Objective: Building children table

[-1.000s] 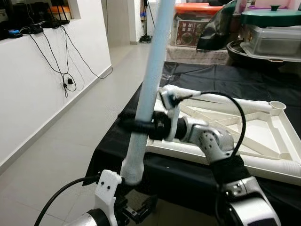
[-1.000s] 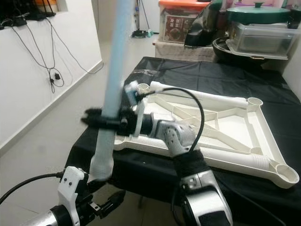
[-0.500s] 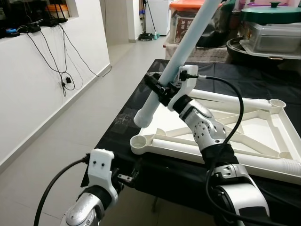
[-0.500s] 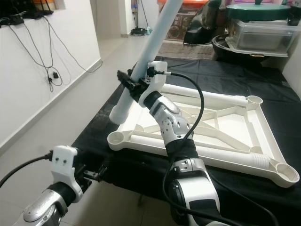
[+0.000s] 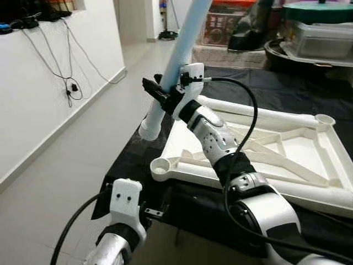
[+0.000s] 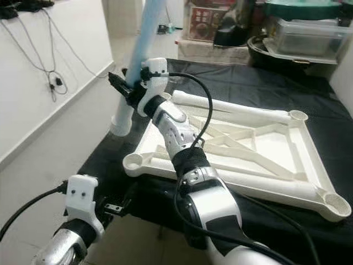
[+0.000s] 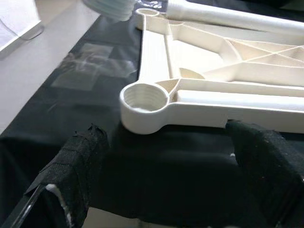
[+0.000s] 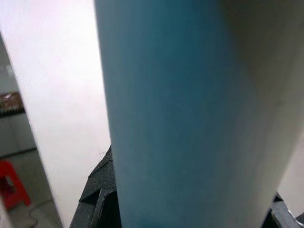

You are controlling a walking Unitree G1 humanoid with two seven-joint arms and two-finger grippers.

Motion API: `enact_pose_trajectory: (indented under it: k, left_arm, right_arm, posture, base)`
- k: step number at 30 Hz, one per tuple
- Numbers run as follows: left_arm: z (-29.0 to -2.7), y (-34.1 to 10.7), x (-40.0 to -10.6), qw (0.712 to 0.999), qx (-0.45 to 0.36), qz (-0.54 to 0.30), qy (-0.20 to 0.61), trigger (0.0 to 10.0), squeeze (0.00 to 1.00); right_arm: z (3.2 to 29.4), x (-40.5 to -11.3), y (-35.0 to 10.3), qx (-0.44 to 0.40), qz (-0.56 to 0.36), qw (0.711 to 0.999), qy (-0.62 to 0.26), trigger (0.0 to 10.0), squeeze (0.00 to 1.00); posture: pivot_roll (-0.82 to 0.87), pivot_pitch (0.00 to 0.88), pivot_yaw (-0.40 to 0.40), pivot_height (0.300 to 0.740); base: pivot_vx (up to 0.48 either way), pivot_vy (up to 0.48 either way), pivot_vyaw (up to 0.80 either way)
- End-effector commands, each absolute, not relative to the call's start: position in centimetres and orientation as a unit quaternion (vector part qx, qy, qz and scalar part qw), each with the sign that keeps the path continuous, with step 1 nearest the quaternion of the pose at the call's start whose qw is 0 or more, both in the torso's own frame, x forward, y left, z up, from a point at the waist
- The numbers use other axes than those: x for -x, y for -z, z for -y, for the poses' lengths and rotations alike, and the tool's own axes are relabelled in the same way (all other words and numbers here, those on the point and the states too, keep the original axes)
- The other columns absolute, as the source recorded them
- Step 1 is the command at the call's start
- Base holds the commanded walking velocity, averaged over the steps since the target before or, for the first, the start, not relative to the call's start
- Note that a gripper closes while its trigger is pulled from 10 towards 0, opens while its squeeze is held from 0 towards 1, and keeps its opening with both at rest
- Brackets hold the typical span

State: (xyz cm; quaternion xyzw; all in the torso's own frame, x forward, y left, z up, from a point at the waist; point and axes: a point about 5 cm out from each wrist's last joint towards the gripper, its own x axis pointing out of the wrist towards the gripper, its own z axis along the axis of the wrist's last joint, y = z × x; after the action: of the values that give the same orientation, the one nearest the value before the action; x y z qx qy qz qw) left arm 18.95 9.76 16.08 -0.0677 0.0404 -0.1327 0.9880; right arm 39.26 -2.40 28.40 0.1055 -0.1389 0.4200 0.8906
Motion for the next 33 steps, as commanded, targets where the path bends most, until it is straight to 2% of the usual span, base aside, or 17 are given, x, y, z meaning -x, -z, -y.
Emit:
enact_pose_trajectory:
  k: [1, 7, 9, 12, 17, 20, 24, 30, 33]
  left_arm:
    - [-9.3, -16.4, -18.5, 0.988, 0.066, -0.041, 0.134, 10.0, 0.0]
    - [-8.5, -17.3, -17.7, 0.988, 0.069, -0.036, 0.135, 10.0, 0.0]
    - [-8.1, -17.7, -17.2, 0.988, 0.07, -0.035, 0.137, 10.0, 0.0]
    - [-8.2, -17.7, -17.0, 0.988, 0.07, -0.036, 0.134, 10.0, 0.0]
    - [-8.6, -18.0, -16.2, 0.989, 0.063, -0.037, 0.126, 10.0, 0.0]
    - [-8.8, -18.2, -16.0, 0.99, 0.061, -0.036, 0.124, 10.0, 0.0]
    - [-9.6, -18.0, -16.2, 0.992, 0.048, -0.041, 0.109, 10.0, 0.0]
    - [-9.5, -17.8, -16.0, 0.992, 0.049, -0.05, 0.108, 10.0, 0.0]
    - [-9.4, -17.8, -15.8, 0.991, 0.05, -0.052, 0.109, 10.0, 0.0]
  right_arm:
    - [1.8, -39.1, -29.2, -0.098, 0.15, 0.881, -0.437, 10.0, 0.0]
    - [1.4, -39.2, -30.0, -0.079, 0.151, 0.87, -0.463, 10.0, 0.0]
    - [1.5, -39.2, -30.6, -0.072, 0.146, 0.857, -0.489, 10.0, 0.0]
    - [1.7, -39.3, -30.8, -0.068, 0.143, 0.85, -0.502, 10.0, 0.0]
    - [3.7, -39.3, -32.4, -0.067, 0.144, 0.817, -0.554, 10.0, 0.0]
    - [4.2, -39.3, -32.8, -0.075, 0.148, 0.808, -0.566, 10.0, 0.0]
    - [4.7, -38.4, -32.4, -0.065, 0.123, 0.745, -0.652, 10.0, 0.0]
    - [5.0, -38.2, -32.1, -0.066, 0.117, 0.726, -0.674, 10.0, 0.0]
    - [4.9, -38.2, -31.8, -0.061, 0.114, 0.726, -0.675, 10.0, 0.0]
  posture:
    - [0.14, 0.173, -0.046, 0.74]
    - [0.15, 0.241, -0.058, 0.74]
    - [0.16, 0.281, -0.061, 0.74]
    - [0.16, 0.281, -0.061, 0.74]
    - [0.16, 0.325, -0.055, 0.74]
    - [0.16, 0.326, -0.055, 0.74]
    - [0.16, 0.331, -0.054, 0.74]
    - [0.16, 0.329, -0.053, 0.74]
    - [0.16, 0.325, -0.053, 0.74]
  base:
    - [0.0, 0.0, 0.0]
    - [0.0, 0.0, 0.0]
    - [0.0, 0.0, 0.0]
    - [0.0, 0.0, 0.0]
    - [0.0, 0.0, 0.0]
    - [0.0, 0.0, 0.0]
    - [0.0, 0.0, 0.0]
    - [0.0, 0.0, 0.0]
    - [0.0, 0.0, 0.0]
